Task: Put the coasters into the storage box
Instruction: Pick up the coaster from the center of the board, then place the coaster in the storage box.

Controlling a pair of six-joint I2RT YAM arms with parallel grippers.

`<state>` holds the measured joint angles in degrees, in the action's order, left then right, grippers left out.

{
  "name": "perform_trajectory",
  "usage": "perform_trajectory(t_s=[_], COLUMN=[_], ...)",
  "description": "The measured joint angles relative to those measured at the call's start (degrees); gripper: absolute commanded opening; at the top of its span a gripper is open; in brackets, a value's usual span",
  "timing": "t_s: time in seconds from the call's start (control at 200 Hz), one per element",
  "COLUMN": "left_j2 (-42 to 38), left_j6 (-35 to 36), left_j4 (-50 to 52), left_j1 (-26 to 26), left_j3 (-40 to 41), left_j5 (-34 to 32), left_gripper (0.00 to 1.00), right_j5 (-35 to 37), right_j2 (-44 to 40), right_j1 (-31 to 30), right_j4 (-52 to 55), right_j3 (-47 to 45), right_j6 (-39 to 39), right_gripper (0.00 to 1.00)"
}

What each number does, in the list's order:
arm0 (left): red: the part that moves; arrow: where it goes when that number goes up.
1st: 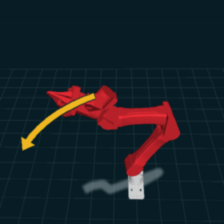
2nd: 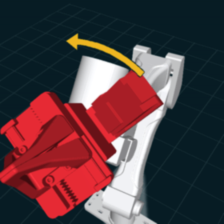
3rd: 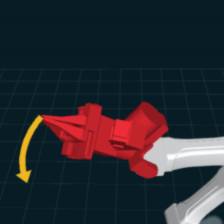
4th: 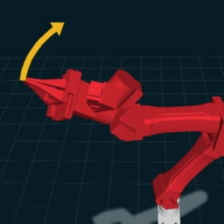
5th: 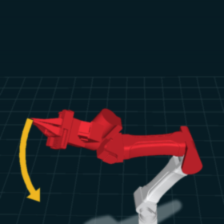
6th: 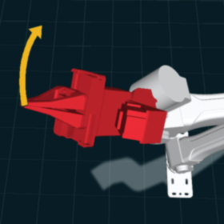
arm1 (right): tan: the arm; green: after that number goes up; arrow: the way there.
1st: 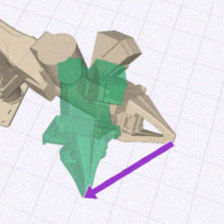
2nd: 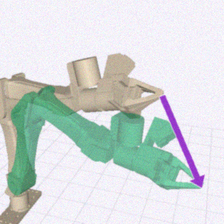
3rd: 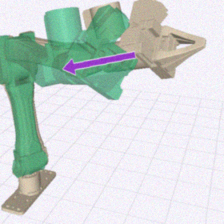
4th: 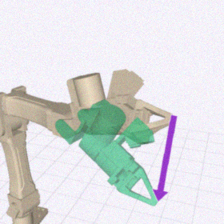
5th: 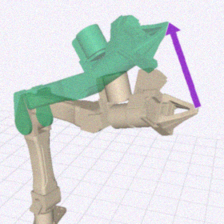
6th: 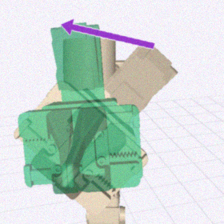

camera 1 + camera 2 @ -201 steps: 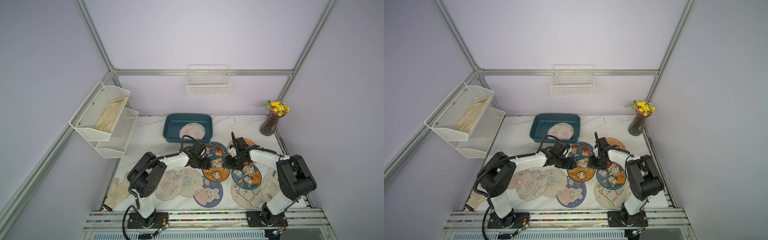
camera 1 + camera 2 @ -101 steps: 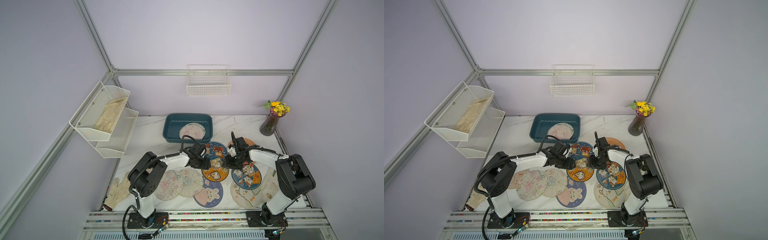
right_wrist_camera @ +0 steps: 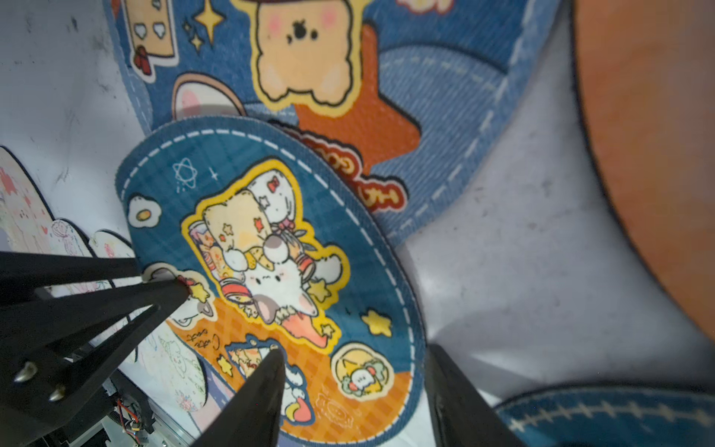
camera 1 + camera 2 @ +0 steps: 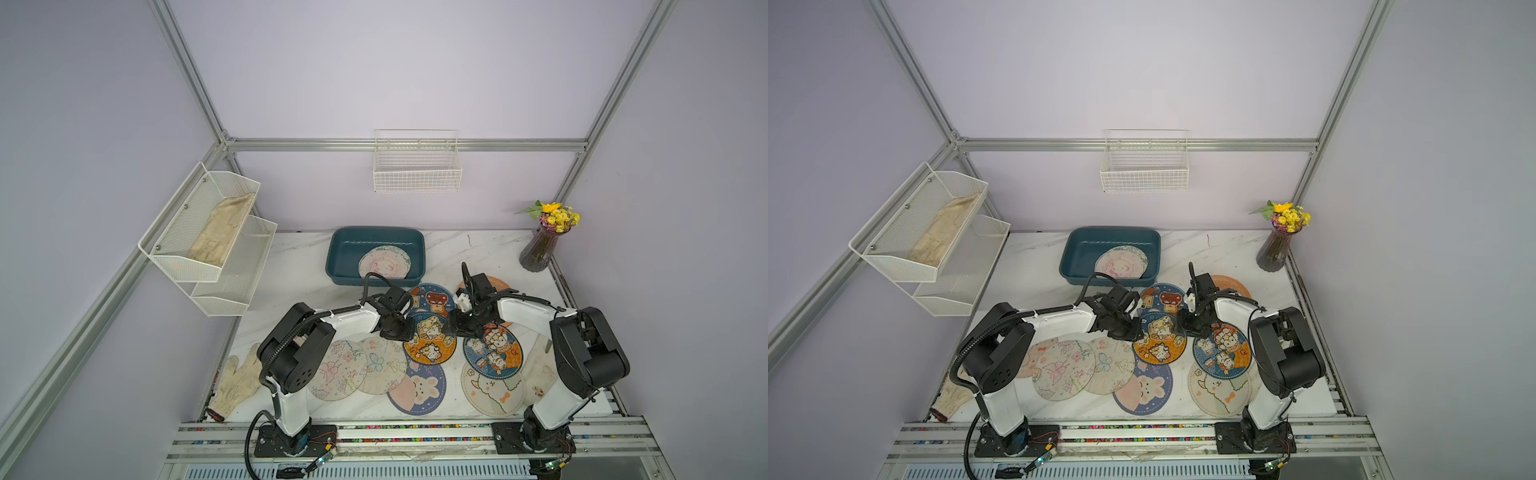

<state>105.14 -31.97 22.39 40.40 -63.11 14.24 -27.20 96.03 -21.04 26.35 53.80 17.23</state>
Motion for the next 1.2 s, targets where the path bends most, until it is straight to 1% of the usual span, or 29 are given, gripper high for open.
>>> perform_trajectory(t_s=[0.08, 0.24, 0.415, 0.67, 0.825, 0.95, 1.105, 1.195], left_j2=[0.0, -0.9, -3.98, -7.67, -8.22, -8.17, -6.29, -4.26], left_j6=[0.11, 0.07, 0.09, 0.15, 0.37, 1.4, 2.97, 4.11], left_j4=[0.92, 3.04, 6.34, 9.38, 10.56, 11.37, 11.47, 11.08], left_j1=[0.22, 0.24, 0.26, 0.24, -0.39, -2.62, -8.11, -11.39], left_j3=[-0.59, -1.75, -4.74, -13.4, -19.32, -24.46, -32.09, -34.99], left_j5=[0.07, 0.07, 0.07, -0.7, -1.29, -0.92, 1.42, 2.32], left_gripper=[0.0, 0.0, 0.0, 0.0, 0.0, 0.0, 0.0, 0.0], right_j5=[-0.24, -1.14, -2.51, -4.76, -5.35, -5.29, -4.55, -3.52], right_j2=[-0.02, -0.13, -1.53, -4.04, -5.01, -5.53, -6.1, -7.08], right_j1=[0.0, 0.26, 0.7, 1.4, 1.44, 1.46, 1.49, 1.49], right_j4=[0.02, 0.11, 0.24, 0.31, 0.35, 0.35, 1.03, 1.92], right_j3=[0.11, 0.59, 2.14, 3.54, 4.15, 4.55, 4.81, 5.18], right_j6=[0.04, 0.09, 0.24, 0.48, 1.25, 1.9, 2.67, 3.39], right_gripper=[0.63, 0.65, 0.66, 0.67, 0.67, 0.67, 0.67, 0.68])
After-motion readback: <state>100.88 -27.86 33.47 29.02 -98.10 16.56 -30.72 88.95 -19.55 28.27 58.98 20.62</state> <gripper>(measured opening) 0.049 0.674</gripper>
